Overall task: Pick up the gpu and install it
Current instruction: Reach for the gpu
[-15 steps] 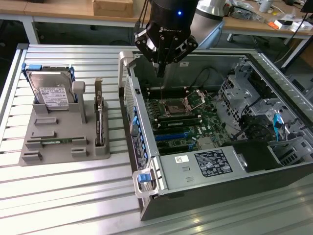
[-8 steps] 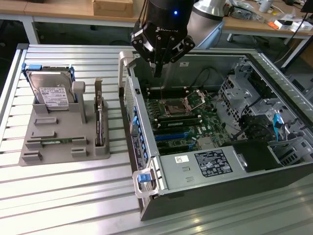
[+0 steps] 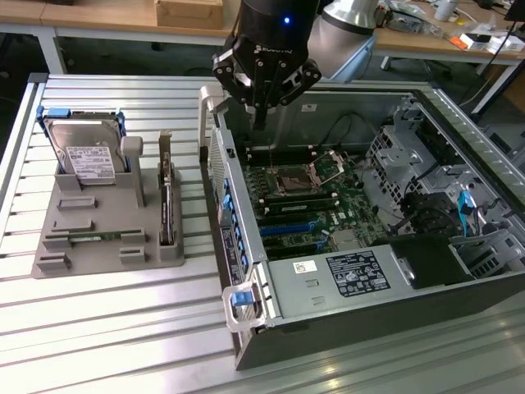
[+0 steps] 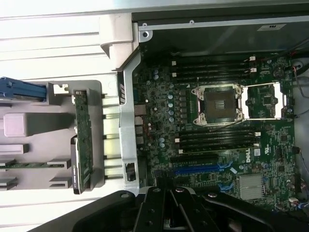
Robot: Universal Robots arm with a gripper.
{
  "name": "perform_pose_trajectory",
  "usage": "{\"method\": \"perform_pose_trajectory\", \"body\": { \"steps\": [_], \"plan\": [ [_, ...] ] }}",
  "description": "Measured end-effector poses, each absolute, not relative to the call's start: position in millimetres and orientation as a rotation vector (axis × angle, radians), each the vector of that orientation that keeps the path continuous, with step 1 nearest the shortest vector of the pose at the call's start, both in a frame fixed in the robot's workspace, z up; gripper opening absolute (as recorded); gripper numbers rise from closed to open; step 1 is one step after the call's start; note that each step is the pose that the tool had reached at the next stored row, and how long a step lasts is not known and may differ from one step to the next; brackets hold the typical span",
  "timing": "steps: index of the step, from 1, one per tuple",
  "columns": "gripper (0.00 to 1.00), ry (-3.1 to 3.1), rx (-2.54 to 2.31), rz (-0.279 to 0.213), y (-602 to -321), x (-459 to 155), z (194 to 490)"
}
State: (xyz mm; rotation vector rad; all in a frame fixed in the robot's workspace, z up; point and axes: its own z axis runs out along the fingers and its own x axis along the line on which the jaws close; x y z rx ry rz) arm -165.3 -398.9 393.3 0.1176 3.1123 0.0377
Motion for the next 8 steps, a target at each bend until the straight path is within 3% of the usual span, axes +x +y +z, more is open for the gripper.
{"method": "perform_pose_trajectory", "body": {
  "steps": [8],
  "plan": [
    [0.11, 3.112, 0.117, 0.03, -398.9, -172.2, 393.3]
  ]
}}
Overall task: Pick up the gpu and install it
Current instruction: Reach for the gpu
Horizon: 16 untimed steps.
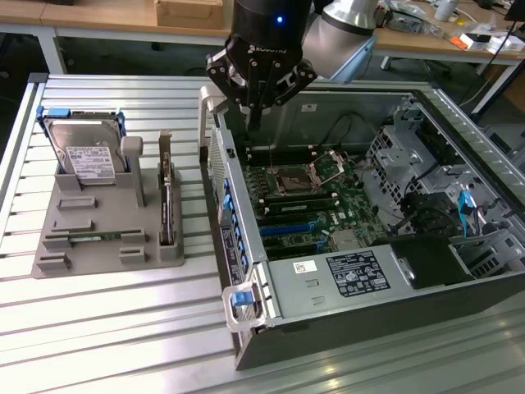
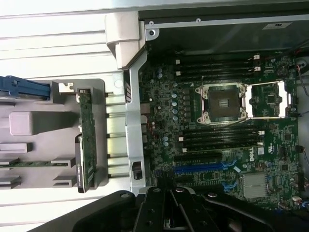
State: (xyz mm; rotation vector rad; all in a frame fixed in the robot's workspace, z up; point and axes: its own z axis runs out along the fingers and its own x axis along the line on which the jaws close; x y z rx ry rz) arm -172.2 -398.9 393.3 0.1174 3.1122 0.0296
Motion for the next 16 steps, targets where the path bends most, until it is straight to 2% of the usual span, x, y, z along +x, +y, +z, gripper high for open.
{"method": "perform_pose_trajectory", "body": {
  "steps": [14, 15, 16],
  "plan": [
    [0.11, 3.111, 0.117, -0.01, -399, -183, 393],
    [0.11, 3.11, 0.116, -0.043, -399, -190, 393],
    [0.11, 3.11, 0.116, -0.044, -399, -190, 393]
  ]
}}
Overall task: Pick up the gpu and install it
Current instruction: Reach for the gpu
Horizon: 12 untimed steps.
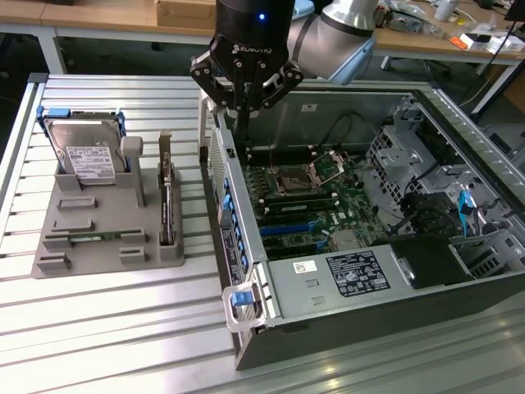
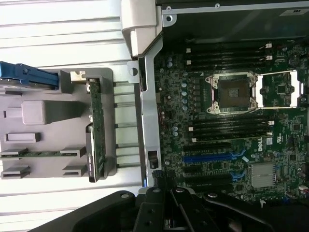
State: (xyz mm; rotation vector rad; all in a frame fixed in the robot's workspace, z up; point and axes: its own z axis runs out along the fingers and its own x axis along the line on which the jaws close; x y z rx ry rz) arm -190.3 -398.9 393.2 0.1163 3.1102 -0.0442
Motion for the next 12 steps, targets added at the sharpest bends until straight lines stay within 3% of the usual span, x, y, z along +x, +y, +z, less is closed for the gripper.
{"method": "perform_pose_trajectory", "body": {
  "steps": [12],
  "plan": [
    [0.11, 3.109, 0.116, -0.072, -398.9, -199.3, 393.4]
  ]
}}
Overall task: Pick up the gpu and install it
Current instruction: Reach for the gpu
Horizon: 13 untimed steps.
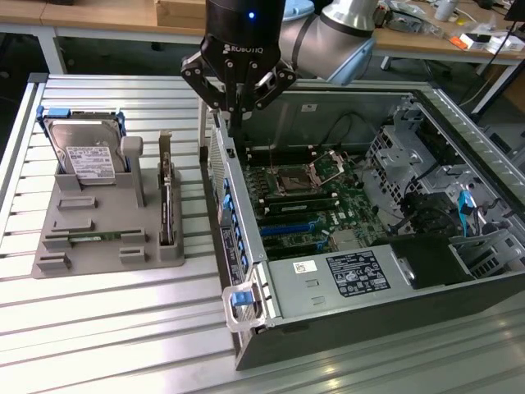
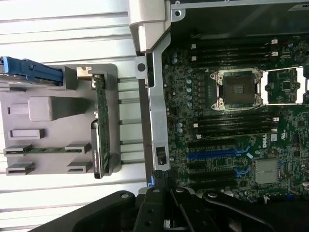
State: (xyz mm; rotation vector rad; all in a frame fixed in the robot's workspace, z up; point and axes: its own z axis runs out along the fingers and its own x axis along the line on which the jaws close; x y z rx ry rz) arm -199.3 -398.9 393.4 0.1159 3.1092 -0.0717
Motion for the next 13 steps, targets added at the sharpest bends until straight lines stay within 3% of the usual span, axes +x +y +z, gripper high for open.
{"method": "perform_pose_trajectory", "body": {
  "steps": [13],
  "plan": [
    [0.11, 3.106, 0.115, -0.128, -399, -213, 393]
  ]
}}
